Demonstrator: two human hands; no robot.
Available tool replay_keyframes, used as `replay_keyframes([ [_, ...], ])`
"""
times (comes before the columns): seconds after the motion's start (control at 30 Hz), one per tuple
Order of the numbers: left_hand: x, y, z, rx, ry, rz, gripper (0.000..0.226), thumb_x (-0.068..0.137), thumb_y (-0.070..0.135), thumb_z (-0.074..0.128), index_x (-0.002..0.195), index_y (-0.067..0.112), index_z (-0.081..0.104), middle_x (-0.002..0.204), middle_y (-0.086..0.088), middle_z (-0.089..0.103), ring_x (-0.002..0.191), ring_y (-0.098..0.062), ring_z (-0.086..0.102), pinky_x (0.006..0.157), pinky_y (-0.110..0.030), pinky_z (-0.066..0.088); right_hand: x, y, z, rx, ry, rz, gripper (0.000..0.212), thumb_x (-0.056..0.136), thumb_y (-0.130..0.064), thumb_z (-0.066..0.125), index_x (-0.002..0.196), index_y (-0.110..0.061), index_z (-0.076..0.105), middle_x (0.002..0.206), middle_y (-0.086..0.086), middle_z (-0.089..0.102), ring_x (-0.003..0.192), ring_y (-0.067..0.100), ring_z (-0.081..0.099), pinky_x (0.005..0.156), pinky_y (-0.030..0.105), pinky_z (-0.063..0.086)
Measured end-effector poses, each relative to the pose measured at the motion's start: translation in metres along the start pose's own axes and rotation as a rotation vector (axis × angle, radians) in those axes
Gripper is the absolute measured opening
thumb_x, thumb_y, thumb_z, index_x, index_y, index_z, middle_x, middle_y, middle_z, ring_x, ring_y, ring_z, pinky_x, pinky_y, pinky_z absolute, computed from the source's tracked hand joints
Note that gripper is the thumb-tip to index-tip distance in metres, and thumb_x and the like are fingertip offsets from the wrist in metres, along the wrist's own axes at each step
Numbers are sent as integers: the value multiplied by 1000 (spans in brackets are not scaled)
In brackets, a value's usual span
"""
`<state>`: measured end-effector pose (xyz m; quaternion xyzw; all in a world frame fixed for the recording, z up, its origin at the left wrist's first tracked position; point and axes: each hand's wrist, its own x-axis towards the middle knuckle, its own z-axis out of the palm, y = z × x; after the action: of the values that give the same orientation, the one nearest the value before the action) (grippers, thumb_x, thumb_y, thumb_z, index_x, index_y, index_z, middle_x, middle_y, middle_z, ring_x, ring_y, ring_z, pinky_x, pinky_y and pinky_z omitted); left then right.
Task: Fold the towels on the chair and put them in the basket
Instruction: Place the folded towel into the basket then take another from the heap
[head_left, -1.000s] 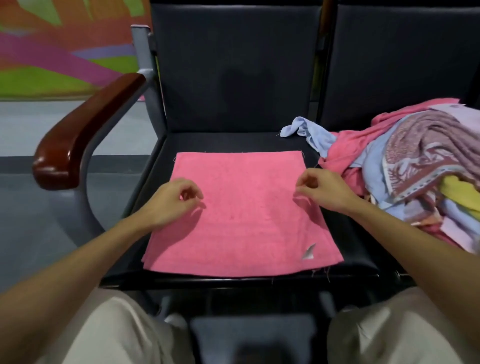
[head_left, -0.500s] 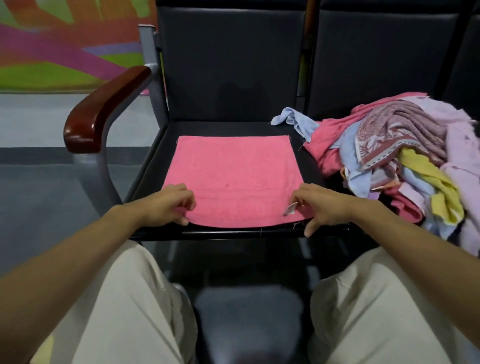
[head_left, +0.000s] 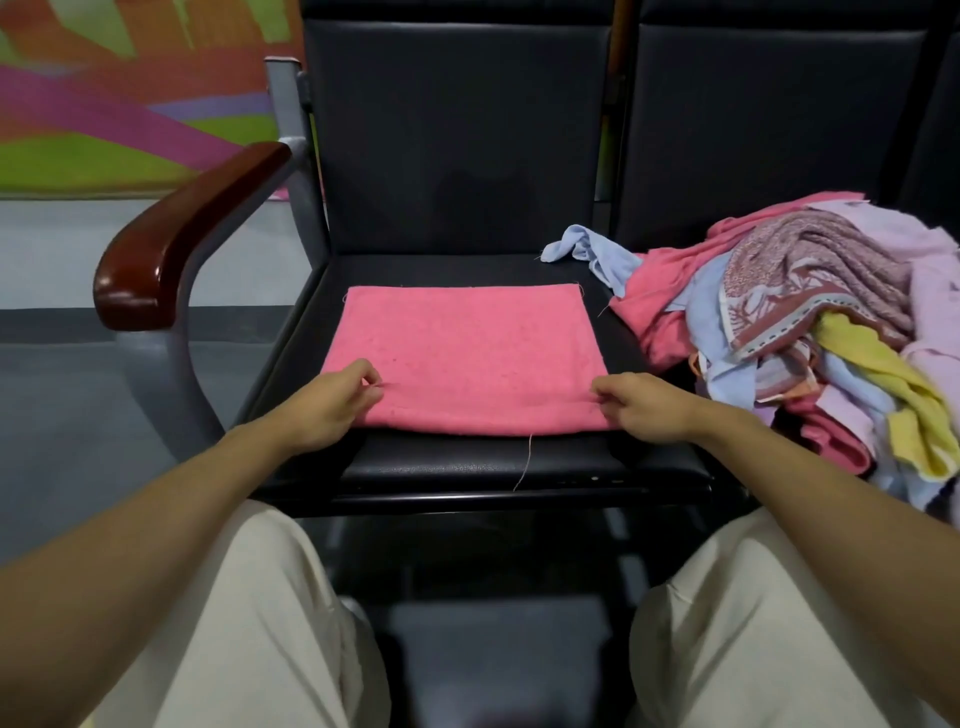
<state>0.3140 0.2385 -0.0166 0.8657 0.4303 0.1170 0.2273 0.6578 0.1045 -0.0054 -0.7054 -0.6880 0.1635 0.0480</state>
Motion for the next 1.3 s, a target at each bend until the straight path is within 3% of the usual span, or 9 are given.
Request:
replay_keyframes([
  [0.1, -4, -8, -8, -26, 15, -12, 16, 86, 24, 71, 87, 19, 56, 77, 3, 57, 68, -11, 50, 62, -12, 39, 8, 2, 5, 74, 3, 74, 24, 99, -7, 41, 78, -18, 40, 89, 7, 50, 86, 23, 47, 74, 32, 34],
  [0.23, -21, -26, -21, -26, -31, -32, 25, 74, 24, 81, 80, 30, 58, 82, 7, 60, 76, -8, 53, 69, -19, 39, 5, 4, 7, 173, -46, 32, 16, 96, -27, 58, 95, -12, 51, 90, 2, 52, 85, 20, 48, 76, 32, 37],
  [0.33, -35, -29, -26, -65, -20, -23, 26, 72, 20, 83, 81, 31, 61, 83, 9, 62, 79, -7, 55, 71, -19, 40, -3, 7, 5, 157, -6, 2, 36, 86, -25, 72, 115, -12, 55, 100, -1, 57, 91, 16, 52, 74, 25, 36],
  [0.5, -48, -25, -32, -88, 66, -25, 18, 84, 17, 72, 76, 30, 64, 71, 11, 65, 71, -2, 59, 67, -17, 41, -18, 5, -1, 166, 147, -27, 23, 83, -20, 75, 77, -29, 55, 71, -8, 58, 68, 8, 53, 62, 12, 38],
  [0.6, -56, -14, -34, -68, 98, -15, 17, 90, 19, 64, 77, 29, 62, 78, 7, 65, 76, -6, 58, 66, -11, 40, -29, -6, -4, 148, 152, -26, 11, 91, -13, 65, 81, -13, 64, 71, -8, 61, 66, -6, 58, 62, 10, 39],
  [0.73, -69, -5, -38, -82, 160, -34, 17, 97, 25, 55, 80, 25, 59, 82, 3, 64, 78, -10, 56, 69, -15, 39, -46, -16, -14, 42, 140, -51, 20, 96, -14, 56, 77, -15, 60, 71, -4, 59, 69, 7, 53, 66, 22, 36],
  [0.83, -79, -1, -43, -141, 261, -55, 30, 98, 31, 50, 71, 20, 52, 71, 3, 56, 68, -13, 49, 65, -26, 38, -58, -24, -30, 34, 116, -70, 31, 95, -15, 56, 65, -23, 50, 64, -5, 54, 62, 4, 47, 63, 25, 36],
  [1.07, -64, 4, -44, -633, 477, -130, 16, 93, 27, 61, 80, 20, 69, 83, 4, 66, 83, -9, 56, 80, -28, 43, -46, -42, -29, 211, 460, -32, 14, 96, -12, 54, 88, -9, 64, 80, 1, 67, 76, 15, 59, 64, 10, 37],
  [1.3, 8, -1, -44, -595, 664, -240, 3, 86, 22, 71, 88, 19, 69, 86, 2, 67, 86, -14, 59, 80, -29, 46, 12, -39, -32, 282, 677, 53, 11, 92, -10, 62, 98, -6, 71, 88, 1, 70, 84, 14, 62, 72, 16, 34],
])
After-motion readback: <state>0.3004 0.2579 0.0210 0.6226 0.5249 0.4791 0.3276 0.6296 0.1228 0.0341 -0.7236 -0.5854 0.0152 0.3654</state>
